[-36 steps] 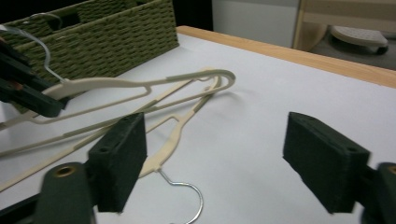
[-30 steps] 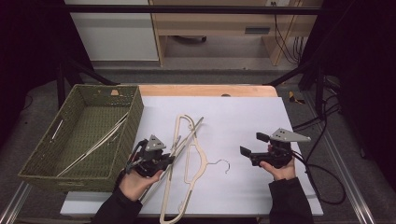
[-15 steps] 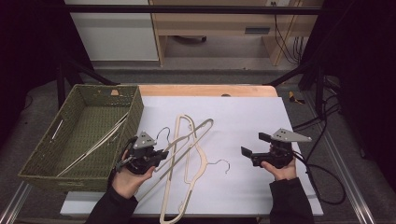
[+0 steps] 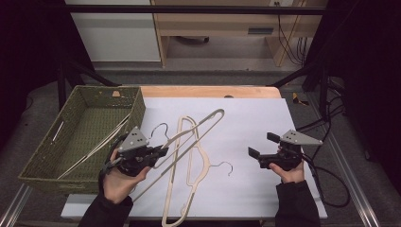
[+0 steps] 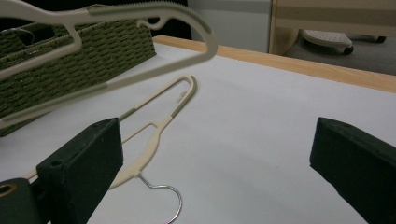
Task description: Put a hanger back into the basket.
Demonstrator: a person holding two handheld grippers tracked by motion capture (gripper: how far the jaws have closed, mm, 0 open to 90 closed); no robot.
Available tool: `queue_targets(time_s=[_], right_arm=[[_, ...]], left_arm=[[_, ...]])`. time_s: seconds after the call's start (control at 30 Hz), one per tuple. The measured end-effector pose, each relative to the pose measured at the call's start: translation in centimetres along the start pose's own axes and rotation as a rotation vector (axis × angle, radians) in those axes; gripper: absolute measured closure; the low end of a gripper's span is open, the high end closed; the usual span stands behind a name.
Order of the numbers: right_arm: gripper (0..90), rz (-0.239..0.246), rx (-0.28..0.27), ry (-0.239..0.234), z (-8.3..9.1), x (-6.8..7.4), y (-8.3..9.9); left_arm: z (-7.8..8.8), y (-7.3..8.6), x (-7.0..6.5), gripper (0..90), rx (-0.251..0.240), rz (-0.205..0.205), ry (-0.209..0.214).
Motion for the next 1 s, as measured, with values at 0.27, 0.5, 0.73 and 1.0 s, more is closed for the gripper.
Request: queue_targets(time_s=[0.27,0.5,0.73,1.0], right_arm=[[2.6,-0.007,-0.008,0.010,0.2,-0.1,-0.2],[2.6,-0.004,-0.010,0.009,0.2,-0.1,-0.2],[2.6,-0.003,-0.002,0.005,0.1,0.0,0.0],[2.5,-0.007,0.005,0.008,0.0,-0.1,0.1]], left_arm=[[3.7,-4.0,0.9,86.0,-0.043,-0.075,-0.045],[6.7,-6.6,3.1,86.0,-0.073,-0.121,-0.070],[9.0,-7.1,6.4,85.9,-0.085,-0.140,-0.095],[10.3,-5.7,11.0,85.9,-0.058,-0.124,-0.136]])
Point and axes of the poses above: each handheld gripper's, and its own axes: z roughly backward along the jaws, y roughly out of its underside, x roughly to its left, the point moved 7 cm from there along -z, roughly forward along the jaws, and after that the axes turned 13 degrees about -z, right-handed, at the moved point
